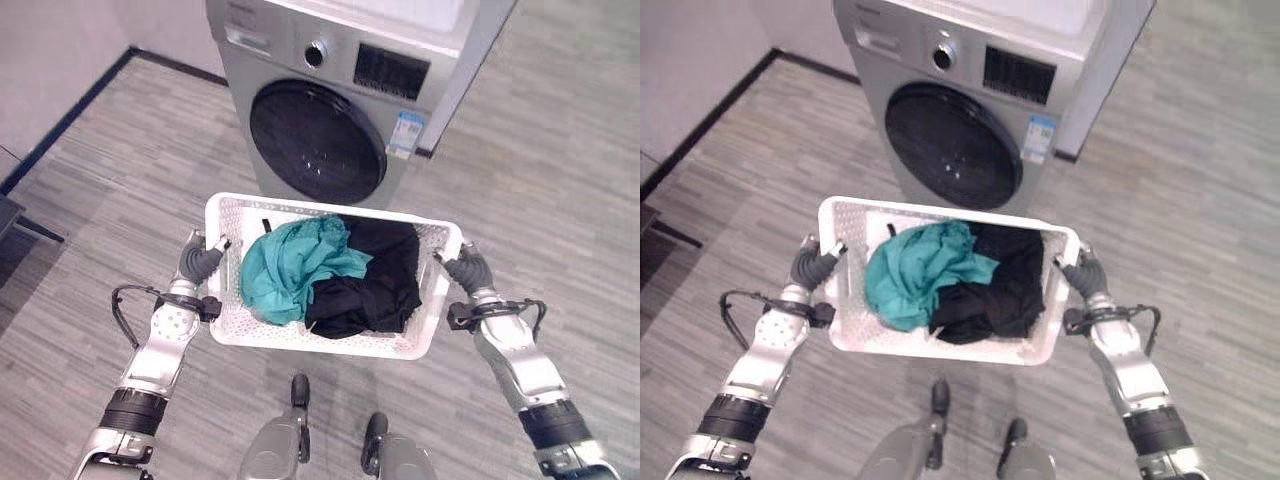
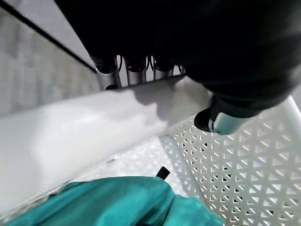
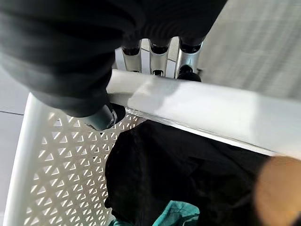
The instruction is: Grab the laundry basket,head to the washer,open it,put in the laundry and shut it.
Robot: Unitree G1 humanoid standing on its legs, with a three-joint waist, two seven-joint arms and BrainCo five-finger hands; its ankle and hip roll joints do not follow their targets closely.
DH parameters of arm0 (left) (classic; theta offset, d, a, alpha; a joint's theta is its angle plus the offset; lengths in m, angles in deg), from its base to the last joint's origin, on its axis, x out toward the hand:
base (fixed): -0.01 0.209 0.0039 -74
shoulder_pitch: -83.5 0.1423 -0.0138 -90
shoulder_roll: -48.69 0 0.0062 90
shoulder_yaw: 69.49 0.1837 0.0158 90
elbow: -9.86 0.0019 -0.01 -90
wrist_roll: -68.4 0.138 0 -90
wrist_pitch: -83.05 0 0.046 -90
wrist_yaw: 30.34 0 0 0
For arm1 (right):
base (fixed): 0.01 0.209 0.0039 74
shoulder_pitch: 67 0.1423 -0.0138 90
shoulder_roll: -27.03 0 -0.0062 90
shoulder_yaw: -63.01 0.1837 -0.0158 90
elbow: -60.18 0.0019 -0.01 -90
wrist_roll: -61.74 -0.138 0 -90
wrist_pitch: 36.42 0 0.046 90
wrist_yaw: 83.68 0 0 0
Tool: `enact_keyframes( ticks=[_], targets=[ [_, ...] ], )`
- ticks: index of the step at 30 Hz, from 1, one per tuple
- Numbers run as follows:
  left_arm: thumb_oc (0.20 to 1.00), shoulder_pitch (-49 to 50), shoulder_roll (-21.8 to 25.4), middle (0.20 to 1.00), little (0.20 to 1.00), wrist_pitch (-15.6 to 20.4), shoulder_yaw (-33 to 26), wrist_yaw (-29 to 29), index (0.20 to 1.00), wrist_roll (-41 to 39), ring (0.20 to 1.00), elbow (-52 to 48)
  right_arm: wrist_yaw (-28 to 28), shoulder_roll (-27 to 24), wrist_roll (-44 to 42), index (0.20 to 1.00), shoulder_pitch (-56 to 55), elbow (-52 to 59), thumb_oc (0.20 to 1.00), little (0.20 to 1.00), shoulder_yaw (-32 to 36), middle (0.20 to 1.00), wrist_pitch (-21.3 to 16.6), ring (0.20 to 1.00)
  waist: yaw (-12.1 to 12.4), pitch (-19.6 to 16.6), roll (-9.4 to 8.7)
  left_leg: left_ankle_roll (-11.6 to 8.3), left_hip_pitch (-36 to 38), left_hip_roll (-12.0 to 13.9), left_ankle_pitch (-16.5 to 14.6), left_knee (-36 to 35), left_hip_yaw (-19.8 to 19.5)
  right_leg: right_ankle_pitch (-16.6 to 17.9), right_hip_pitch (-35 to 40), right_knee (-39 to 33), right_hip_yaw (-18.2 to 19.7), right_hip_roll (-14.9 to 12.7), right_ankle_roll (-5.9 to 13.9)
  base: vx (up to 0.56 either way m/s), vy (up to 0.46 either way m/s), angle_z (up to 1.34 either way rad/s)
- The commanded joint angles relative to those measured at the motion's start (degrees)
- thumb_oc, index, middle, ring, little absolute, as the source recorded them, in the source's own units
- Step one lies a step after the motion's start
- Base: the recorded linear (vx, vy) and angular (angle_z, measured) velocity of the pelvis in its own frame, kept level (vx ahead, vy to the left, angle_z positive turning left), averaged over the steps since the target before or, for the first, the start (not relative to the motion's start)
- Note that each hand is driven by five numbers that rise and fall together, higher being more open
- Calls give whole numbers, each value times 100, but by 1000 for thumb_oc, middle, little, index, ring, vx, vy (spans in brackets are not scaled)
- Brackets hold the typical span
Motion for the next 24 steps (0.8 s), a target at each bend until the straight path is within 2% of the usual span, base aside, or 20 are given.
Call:
enact_keyframes(
  ticks=[1,3,4,5,6,7,8,9,11,12,13,14,15,16,17,18,19,20,22,24],
  targets=[
    [200,-481,241,200,200,156,-456,209,200,-218,200,175,493,30,-508,200,289,287,200,200,259,200,-789,200,-71,-628,-145,-139,188,145,-1013,422,413,156,-104,-873,28,299,-29,170,-76,111],
    [200,-559,240,200,200,159,-425,172,200,-256,200,155,471,12,-561,200,289,296,200,200,301,200,-794,200,-130,-658,-158,-162,272,115,-1032,379,318,102,-151,-1128,132,417,-59,146,-58,91],
    [200,-671,308,200,200,151,-422,137,200,-270,200,121,437,-98,-605,200,335,335,200,200,377,200,-807,200,-238,-724,-203,-153,434,10,-1094,303,192,257,-300,-1750,403,570,-54,192,-41,80],
    [200,-769,362,200,200,150,-406,131,200,-258,200,121,417,-191,-580,200,409,322,200,200,371,200,-800,200,-278,-747,-201,-141,568,-23,-1140,249,160,422,-427,-2047,523,660,-20,211,-37,59],
    [200,-783,363,200,200,152,-408,132,200,-260,200,131,415,-195,-581,200,426,313,200,200,367,200,-801,200,-265,-743,-184,-140,583,-5,-1144,229,171,446,-406,-2094,531,683,-18,246,-22,44],
    [200,-1032,455,200,200,134,-346,225,200,-203,200,233,414,-359,-573,200,583,320,200,200,310,200,-775,200,-316,-745,-245,-116,818,-100,-1284,214,176,787,-598,-2528,584,729,76,169,-12,22],
    [200,-1052,457,200,200,139,-342,232,200,-203,200,250,413,-361,-574,200,600,311,200,200,308,200,-775,200,-311,-729,-233,-113,830,-88,-1292,213,180,812,-568,-2574,583,744,79,299,-41,9],
    [200,-1269,497,200,200,92,-271,371,200,-90,200,416,425,-473,-530,200,792,263,200,200,149,200,-752,200,-301,-697,-284,-98,994,-156,-1453,285,249,994,-619,-2877,235,698,119,218,-45,-20],
    [200,-1308,522,200,200,55,-285,394,200,-72,200,495,420,-499,-502,200,952,234,200,200,0,200,-744,200,-220,-723,-353,-108,1132,-208,-1587,328,414,1052,-518,-3012,-463,584,118,204,-41,-32],
    [200,-1307,526,200,200,55,-288,393,200,-72,200,495,418,-497,-501,200,957,230,200,200,-6,200,-746,200,-233,-717,-351,-108,1135,-204,-1592,334,404,1051,-505,-3017,-478,584,119,151,-21,-36],
    [200,-1278,554,200,200,35,-344,403,200,-46,200,501,428,-479,-507,200,995,241,200,200,-55,200,-743,200,-184,-768,-374,-106,1215,-197,-1703,363,521,1025,-426,-2993,-849,526,99,372,-50,-36],
    [200,-1224,528,200,200,1,-360,376,200,1,200,550,461,-383,-514,200,983,230,200,200,-134,200,-720,200,-165,-975,-368,-142,1421,-127,-1951,473,644,817,-155,-3032,-1048,559,20,380,-57,-47],
    [200,-1206,528,200,200,5,-365,379,200,5,200,556,459,-377,-506,200,976,231,200,200,-151,200,-716,200,-166,-979,-359,-156,1437,-108,-1977,490,655,793,-137,-3026,-1046,578,9,439,-57,-66],
    [200,-1143,406,200,200,81,-330,429,200,-14,200,693,464,-325,-526,200,864,267,200,200,-169,200,-751,200,-247,-1033,-336,-489,1301,48,-1553,1379,934,781,71,-2977,-962,662,-167,235,-88,-55],
    [200,-1171,385,200,200,82,-268,402,200,-29,200,781,400,-336,-575,200,809,281,200,200,-110,200,-783,200,-301,-1035,-370,-748,999,306,-1126,2257,1175,753,259,-3034,-993,665,-256,217,-91,-31],
    [200,-1181,386,200,200,86,-258,404,200,-31,200,790,399,-334,-576,200,804,286,200,200,-101,200,-782,200,-304,-1041,-360,-767,933,335,-1164,2358,1159,762,251,-3050,-1008,687,-273,216,-187,13],
    [200,-1118,365,200,200,90,-350,434,200,-39,200,770,304,-304,-576,200,588,434,200,200,-8,200,-829,200,-298,-987,-427,-969,454,623,-602,3740,1397,658,608,-3224,-888,790,-484,227,-155,25],
    [200,-1090,389,200,200,96,-382,498,200,29,200,803,309,-302,-541,200,388,534,200,200,68,200,-836,200,-314,-977,-428,-974,237,744,-566,4198,1359,611,742,-3323,-788,886,-586,231,-148,2],
    [200,-1082,421,200,200,96,-370,512,200,92,200,844,325,-311,-485,200,141,662,200,200,201,200,-816,200,-337,-967,-453,-927,45,838,-646,4463,1348,581,855,-3378,-734,898,-606,149,-15,-31],
    [200,-1011,524,200,200,42,-463,571,200,245,200,944,368,-287,-414,200,-300,983,200,200,441,200,-796,200,-429,-954,-530,-795,-299,1127,-924,4029,1398,532,983,-3428,-611,731,-499,209,100,-16]
  ],
)
